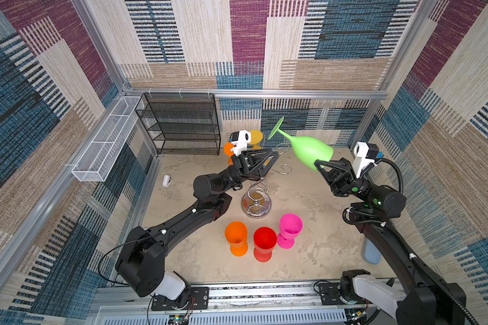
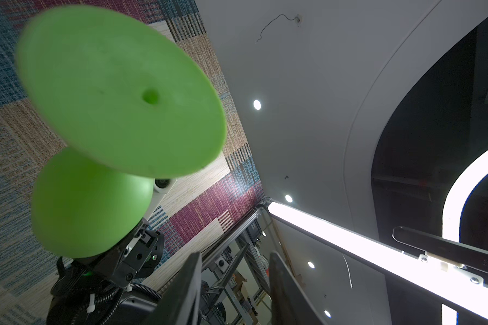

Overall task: Take the wine glass off the wine glass rack
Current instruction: 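Pull the green glass away with the right gripper while the left gripper releases it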

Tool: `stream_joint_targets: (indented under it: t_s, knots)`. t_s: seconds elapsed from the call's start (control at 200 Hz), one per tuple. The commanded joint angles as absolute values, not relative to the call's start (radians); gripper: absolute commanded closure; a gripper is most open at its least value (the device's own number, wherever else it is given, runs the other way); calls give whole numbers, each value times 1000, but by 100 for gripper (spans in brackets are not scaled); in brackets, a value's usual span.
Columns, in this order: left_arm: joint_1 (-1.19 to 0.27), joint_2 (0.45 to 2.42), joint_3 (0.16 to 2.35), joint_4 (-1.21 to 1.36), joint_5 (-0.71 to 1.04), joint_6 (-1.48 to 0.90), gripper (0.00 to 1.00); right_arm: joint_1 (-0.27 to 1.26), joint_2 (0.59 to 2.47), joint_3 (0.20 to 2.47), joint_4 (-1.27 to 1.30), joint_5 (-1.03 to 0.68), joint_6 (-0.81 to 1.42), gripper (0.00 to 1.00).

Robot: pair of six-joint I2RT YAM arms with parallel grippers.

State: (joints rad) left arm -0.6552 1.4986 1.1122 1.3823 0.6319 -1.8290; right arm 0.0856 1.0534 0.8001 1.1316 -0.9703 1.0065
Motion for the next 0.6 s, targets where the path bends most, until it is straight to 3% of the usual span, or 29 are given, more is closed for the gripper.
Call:
stream_joint_targets:
  t_s: [0.0, 0.245, 0.451, 0.596]
  knots:
    - [-653, 1501, 1114, 1410, 642, -1800, 54, 86, 1036, 849, 912, -918, 907, 100]
    - [-653, 1506, 1121, 1408, 700, -1743, 54, 86, 1003, 1071, 336, -768, 590, 100]
    - [-653, 1505, 1148, 1401, 778, -1692, 52, 84, 1050, 1376, -227, -440, 396, 100]
    - [-651, 1486, 1162, 1342, 832, -1637, 51, 84, 1107, 1530, -489, -278, 323, 100]
